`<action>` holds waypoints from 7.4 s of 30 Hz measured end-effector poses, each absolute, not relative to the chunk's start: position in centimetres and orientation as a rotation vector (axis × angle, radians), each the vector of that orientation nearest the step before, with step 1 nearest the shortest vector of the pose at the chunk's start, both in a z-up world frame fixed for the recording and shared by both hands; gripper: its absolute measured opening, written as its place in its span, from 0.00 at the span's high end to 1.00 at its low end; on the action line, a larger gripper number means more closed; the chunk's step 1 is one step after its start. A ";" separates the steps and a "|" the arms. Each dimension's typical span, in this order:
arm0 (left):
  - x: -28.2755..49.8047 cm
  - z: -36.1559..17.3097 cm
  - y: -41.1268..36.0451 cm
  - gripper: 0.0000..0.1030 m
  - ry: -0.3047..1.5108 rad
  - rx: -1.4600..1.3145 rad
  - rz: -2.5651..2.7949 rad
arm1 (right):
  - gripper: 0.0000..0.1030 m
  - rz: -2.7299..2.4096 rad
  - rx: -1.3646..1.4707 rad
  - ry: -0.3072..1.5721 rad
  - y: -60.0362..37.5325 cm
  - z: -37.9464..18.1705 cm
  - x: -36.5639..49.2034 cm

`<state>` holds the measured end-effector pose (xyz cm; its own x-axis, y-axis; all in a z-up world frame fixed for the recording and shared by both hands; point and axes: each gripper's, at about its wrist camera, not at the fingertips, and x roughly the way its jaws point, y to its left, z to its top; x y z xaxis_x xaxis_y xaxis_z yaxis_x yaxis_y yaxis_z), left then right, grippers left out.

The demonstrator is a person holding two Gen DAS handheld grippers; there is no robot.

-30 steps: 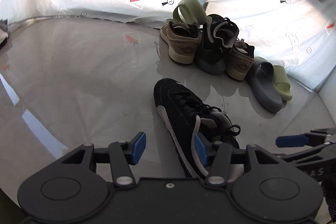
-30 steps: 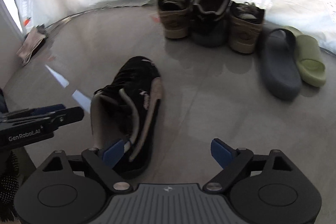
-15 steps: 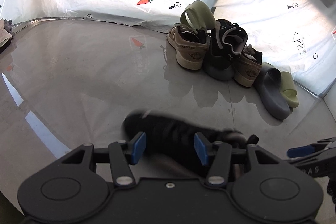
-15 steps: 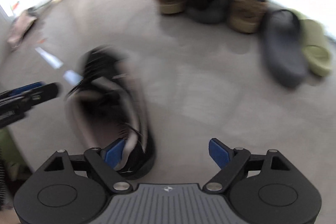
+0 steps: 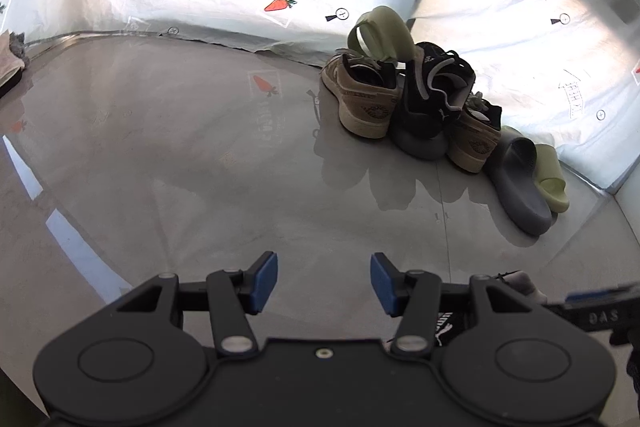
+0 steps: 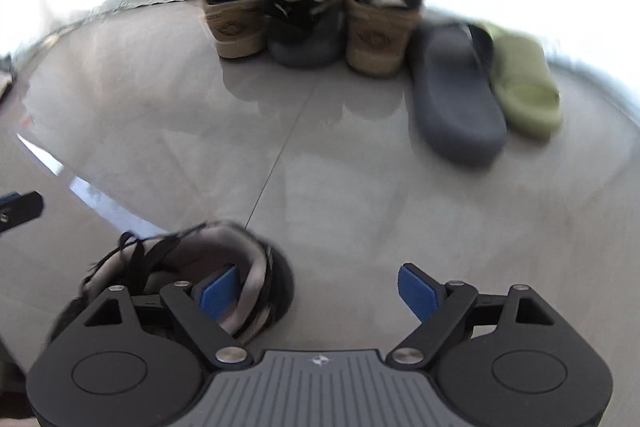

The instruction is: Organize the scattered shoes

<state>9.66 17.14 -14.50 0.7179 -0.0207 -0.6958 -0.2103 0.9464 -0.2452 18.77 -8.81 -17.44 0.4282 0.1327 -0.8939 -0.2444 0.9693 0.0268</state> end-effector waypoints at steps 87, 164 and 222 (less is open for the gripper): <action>45.0 -15.4 9.5 0.43 0.739 -0.064 0.025 | 0.12 0.008 0.471 0.819 -19.7 -18.4 22.8; 9.1 -13.5 10.0 0.62 0.857 -0.286 -0.116 | 0.74 0.370 0.062 1.219 -14.0 -20.2 13.3; 11.3 -13.7 11.2 0.62 0.853 -0.310 -0.120 | 0.78 -0.165 0.136 0.862 -24.4 -16.1 17.6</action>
